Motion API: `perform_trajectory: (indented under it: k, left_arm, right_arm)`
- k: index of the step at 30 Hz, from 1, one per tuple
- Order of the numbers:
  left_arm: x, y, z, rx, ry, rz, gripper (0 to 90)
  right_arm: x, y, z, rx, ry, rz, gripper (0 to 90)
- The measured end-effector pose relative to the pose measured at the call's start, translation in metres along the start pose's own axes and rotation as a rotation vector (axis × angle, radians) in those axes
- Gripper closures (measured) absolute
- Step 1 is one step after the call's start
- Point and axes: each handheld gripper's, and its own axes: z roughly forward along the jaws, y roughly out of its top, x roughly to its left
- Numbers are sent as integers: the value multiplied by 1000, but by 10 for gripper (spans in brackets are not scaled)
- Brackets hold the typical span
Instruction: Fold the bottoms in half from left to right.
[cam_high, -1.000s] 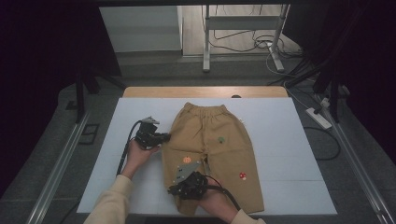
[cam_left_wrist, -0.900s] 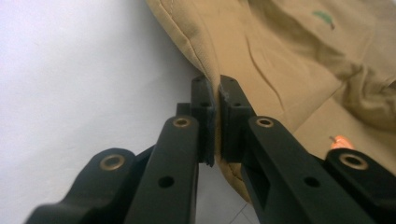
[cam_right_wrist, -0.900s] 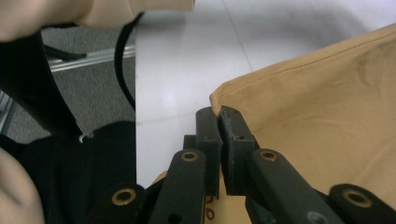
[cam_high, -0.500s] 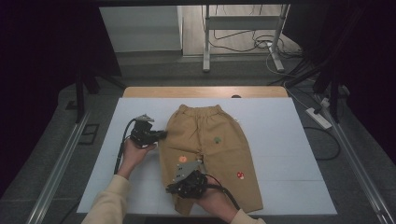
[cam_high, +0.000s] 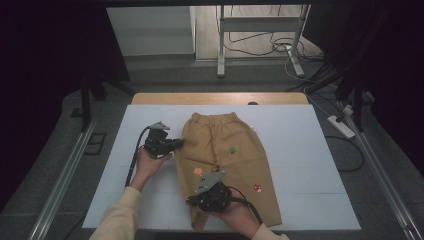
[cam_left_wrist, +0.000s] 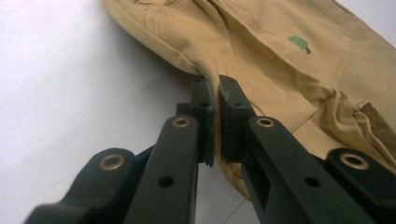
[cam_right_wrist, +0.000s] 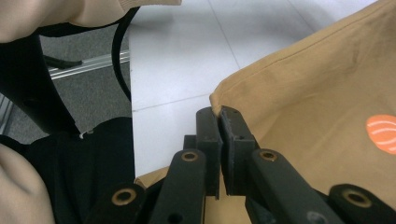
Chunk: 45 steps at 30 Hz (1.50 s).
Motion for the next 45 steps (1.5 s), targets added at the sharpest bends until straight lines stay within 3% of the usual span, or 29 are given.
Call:
perform_trajectory:
  k: [23, 45]
  left_arm:
    - [-17, 17, 14, 10, -16, 40, 856]
    - [-30, 33, 18, -16, -49, 53, 855]
  right_arm:
    - [-13, -23, -24, 10, -44, 59, 866]
    - [-16, -36, -57, -41, -87, 92, 869]
